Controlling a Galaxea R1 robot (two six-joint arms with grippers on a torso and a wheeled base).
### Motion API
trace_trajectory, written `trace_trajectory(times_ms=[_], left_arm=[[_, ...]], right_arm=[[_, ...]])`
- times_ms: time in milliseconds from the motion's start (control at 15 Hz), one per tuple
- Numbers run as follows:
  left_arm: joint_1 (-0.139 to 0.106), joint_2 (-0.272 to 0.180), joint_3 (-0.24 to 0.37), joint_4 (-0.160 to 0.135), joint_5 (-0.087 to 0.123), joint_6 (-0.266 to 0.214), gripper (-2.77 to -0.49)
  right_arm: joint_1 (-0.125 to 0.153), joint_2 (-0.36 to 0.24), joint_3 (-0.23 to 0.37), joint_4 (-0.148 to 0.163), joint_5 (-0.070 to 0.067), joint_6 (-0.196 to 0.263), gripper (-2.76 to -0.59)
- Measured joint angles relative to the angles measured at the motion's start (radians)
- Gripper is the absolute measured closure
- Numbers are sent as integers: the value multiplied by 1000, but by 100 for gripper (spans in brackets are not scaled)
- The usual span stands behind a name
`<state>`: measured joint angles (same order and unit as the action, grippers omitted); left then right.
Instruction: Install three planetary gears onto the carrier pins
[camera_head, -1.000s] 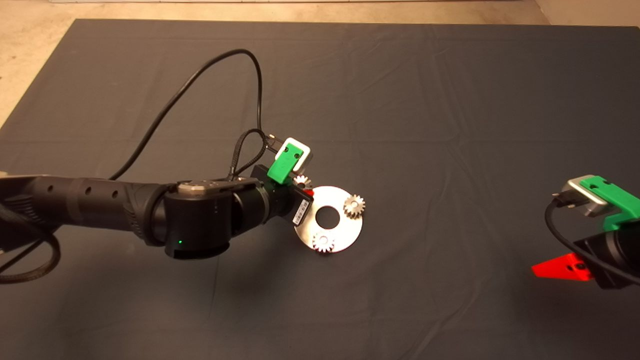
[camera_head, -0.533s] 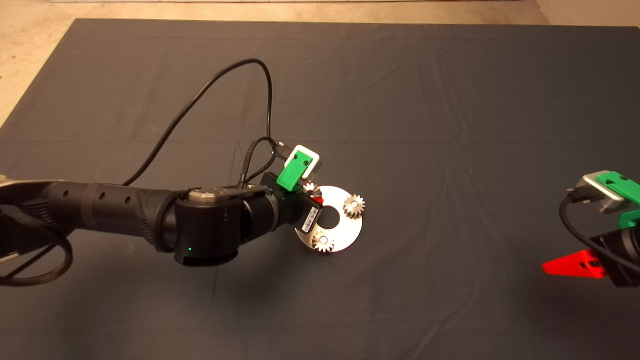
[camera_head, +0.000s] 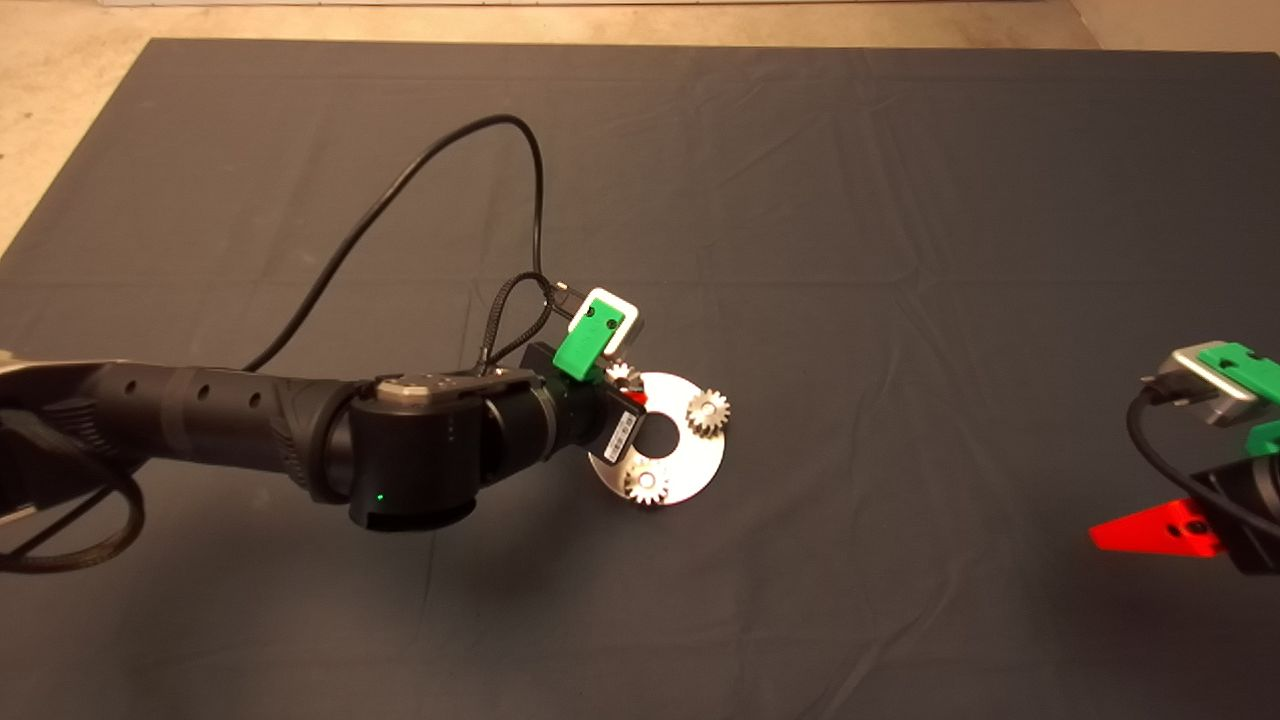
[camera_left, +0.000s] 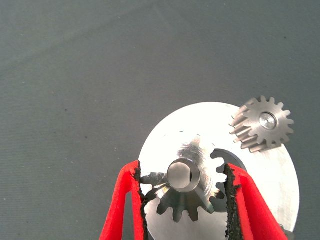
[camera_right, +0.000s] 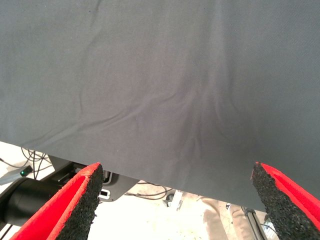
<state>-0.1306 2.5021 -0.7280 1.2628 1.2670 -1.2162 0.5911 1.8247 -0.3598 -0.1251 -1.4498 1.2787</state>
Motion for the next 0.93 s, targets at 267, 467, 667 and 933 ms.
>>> trace_trajectory(times_ms=[267, 467, 667, 933], left_arm=[[28, 0, -5, 26, -1, -1, -63], [28, -6, -6, 42, -3, -2, -62], [29, -6, -16, 43, -22, -2, -62], [40, -12, -28, 53, -22, -2, -62]], right_arm=[[0, 0, 0, 6, 0, -3, -220], [0, 0, 0, 14, 1, -7, -220], [1, 0, 0, 20, 1, -8, -220], [8, -15, 0, 26, 3, -11, -220]])
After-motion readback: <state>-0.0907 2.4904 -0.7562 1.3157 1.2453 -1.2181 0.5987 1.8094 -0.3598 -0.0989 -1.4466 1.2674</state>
